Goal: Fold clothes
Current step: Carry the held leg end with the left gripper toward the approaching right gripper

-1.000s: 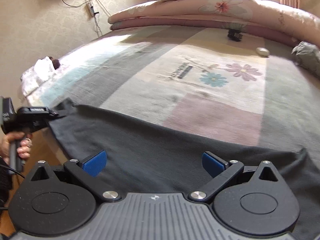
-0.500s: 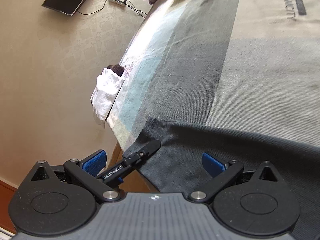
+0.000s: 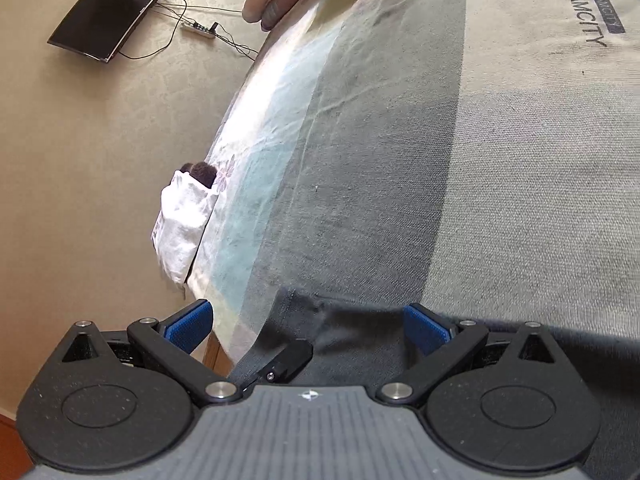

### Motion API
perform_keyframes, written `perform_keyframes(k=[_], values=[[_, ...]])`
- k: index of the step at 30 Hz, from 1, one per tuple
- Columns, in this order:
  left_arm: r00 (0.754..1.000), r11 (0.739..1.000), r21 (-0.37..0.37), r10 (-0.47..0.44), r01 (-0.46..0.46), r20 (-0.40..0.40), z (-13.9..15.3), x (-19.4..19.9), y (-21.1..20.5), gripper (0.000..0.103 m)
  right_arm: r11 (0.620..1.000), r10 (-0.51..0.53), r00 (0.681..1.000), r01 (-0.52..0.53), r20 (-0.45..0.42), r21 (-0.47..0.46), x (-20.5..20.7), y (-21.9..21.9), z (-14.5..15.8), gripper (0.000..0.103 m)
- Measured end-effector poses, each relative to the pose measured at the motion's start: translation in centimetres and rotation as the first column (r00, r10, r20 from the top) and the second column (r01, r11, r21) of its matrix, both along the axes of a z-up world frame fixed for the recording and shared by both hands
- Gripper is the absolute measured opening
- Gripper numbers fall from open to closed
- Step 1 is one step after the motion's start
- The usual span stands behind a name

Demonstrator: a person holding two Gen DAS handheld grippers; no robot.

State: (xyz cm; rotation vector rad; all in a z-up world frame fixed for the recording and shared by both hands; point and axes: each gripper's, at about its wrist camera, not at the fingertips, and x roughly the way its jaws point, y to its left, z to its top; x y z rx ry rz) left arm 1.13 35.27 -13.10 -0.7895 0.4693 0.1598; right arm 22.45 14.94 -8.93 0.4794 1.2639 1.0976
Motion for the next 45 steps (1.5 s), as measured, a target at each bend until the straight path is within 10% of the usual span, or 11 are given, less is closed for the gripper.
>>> perform_keyframes(k=[15,31,45], values=[[1.000,1.000,0.007,-0.004,0.004,0.016,-0.3,-0.4,0.0,0.007,0.960,-0.234,0.972,0.232,0.002,-0.155,-1.0,-0.9,-0.1,0.103],[1.000,0.999,0.042,-0.019,0.020,-0.015,0.6,-0.2,-0.1,0.006,0.973,-0.129,0.987,0.107,-0.100,-0.203,-8.5,-2.5,0.3,0.103],[0.990,0.975,0.187,-0.130,0.118,0.054,7.4,-0.2,-4.4,0.003,0.953,-0.249,0.966,0.233,-0.062,-0.193,-4.3,-13.9,2.3,0.103]])
